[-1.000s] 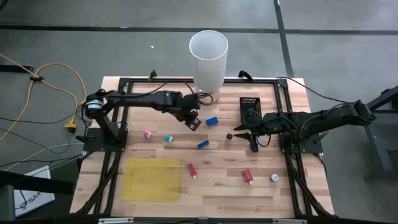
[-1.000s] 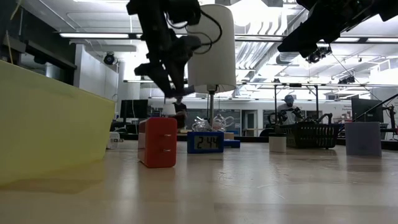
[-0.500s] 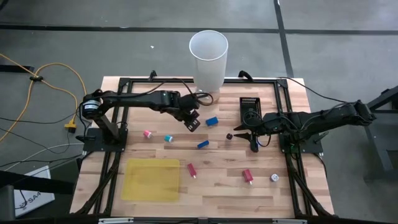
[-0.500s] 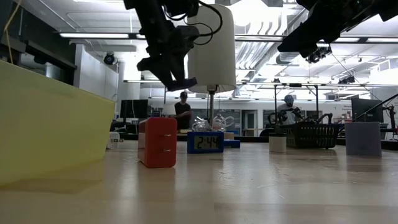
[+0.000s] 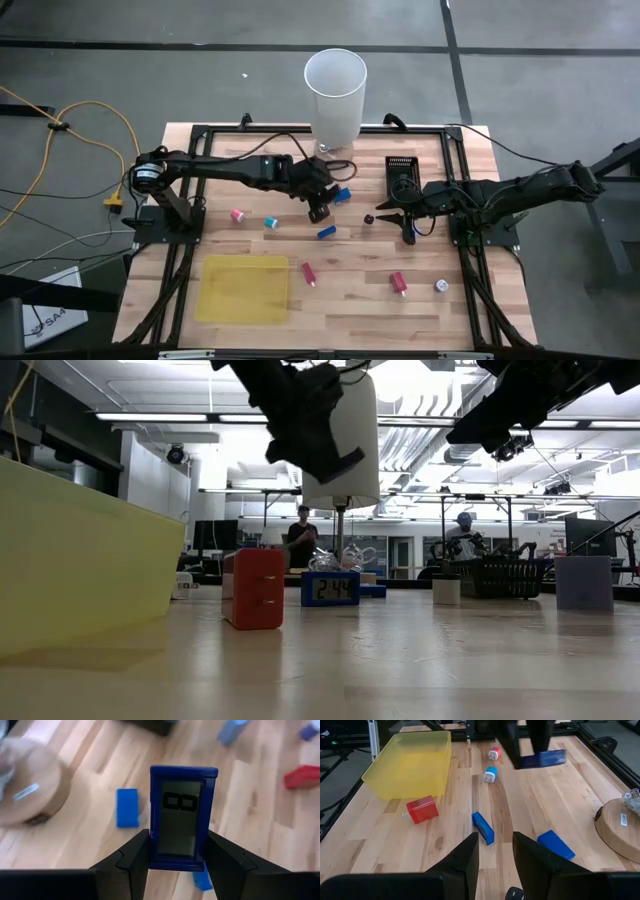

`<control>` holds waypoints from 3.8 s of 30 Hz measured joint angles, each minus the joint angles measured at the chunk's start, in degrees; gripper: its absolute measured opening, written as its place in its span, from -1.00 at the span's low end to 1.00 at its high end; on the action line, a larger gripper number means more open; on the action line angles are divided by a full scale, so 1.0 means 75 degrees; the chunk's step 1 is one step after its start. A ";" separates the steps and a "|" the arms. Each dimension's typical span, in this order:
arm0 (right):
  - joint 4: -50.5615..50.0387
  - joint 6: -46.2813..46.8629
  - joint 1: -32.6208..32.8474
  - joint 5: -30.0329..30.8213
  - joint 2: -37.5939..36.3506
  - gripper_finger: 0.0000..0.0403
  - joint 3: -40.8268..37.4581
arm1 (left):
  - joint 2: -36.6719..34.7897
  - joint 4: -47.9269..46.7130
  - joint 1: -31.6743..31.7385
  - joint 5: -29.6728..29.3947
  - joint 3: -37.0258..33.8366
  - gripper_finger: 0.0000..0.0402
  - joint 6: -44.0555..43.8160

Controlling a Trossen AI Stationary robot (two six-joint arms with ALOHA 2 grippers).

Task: Pick & Place Office items
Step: Put the violet digital clock into the black bin

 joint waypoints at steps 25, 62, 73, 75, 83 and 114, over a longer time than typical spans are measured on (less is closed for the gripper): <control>0.0001 0.0000 0.0002 0.0000 0.0000 -0.47 0.0000 | 0.0138 0.0741 -0.0677 -0.0004 0.0007 -0.21 0.0555; 0.0061 0.0000 0.0000 0.0000 0.0003 -0.47 0.0003 | 0.1023 0.1957 -0.0837 0.0801 0.0004 -0.21 0.0764; 0.0102 0.0000 0.0000 0.0017 0.0003 -0.47 0.0003 | 0.1023 0.1954 -0.0899 0.0802 0.0004 -0.21 0.0764; 0.0178 0.0000 -0.0001 -0.0031 0.0003 -0.47 0.0003 | 0.1023 0.1954 -0.0901 0.0808 0.0004 -0.21 0.0765; 0.0380 0.0029 -0.0001 -0.0243 0.0003 -0.47 0.0003 | 0.1020 0.1954 -0.0899 0.0813 0.0004 -0.21 0.0765; 0.0585 -0.2052 0.0283 -0.0881 0.0008 -0.47 0.0003 | 0.1020 0.1954 -0.1062 0.0801 0.0004 -0.21 0.0667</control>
